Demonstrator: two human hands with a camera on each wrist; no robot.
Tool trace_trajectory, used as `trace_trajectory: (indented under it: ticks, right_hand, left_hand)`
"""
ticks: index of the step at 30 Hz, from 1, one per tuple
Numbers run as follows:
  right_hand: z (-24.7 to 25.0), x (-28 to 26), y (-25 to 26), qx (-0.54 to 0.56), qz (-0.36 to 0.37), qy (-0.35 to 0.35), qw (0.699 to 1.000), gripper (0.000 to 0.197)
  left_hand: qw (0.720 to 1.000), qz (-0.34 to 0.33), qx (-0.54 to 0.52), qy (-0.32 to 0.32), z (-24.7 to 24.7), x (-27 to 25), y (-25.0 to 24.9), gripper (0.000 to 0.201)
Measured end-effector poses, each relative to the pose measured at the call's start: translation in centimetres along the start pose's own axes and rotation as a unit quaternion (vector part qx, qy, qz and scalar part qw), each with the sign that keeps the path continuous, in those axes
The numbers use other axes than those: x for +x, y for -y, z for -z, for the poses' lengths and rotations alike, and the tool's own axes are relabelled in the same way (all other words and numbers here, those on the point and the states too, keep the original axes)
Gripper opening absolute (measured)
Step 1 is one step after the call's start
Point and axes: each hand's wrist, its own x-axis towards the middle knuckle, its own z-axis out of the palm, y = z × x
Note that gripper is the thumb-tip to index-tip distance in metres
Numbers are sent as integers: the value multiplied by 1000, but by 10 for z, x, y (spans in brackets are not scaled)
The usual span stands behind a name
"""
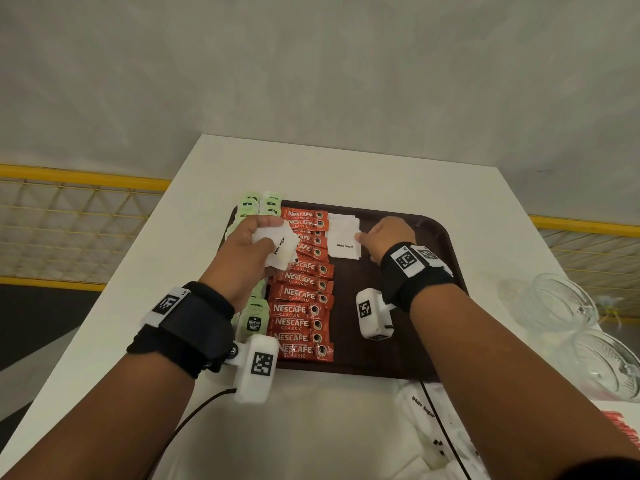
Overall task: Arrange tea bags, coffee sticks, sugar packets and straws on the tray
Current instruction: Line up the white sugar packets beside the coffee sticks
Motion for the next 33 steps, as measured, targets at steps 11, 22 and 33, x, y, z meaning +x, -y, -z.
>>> trace_trajectory:
  ticks: [11,22,33]
  right_hand:
    - [35,-77,41,161,199,191,948,24]
    - [28,-37,-8,369,-126,182,903,10]
    - [-6,1,-1,117,-102,159,975,35]
  left_hand:
    - [998,-51,32,19,-17,0,5,40]
    - [999,-12,-5,-34,1,3,10,26]
    - [999,-1,-13,-30,5,-1,10,27]
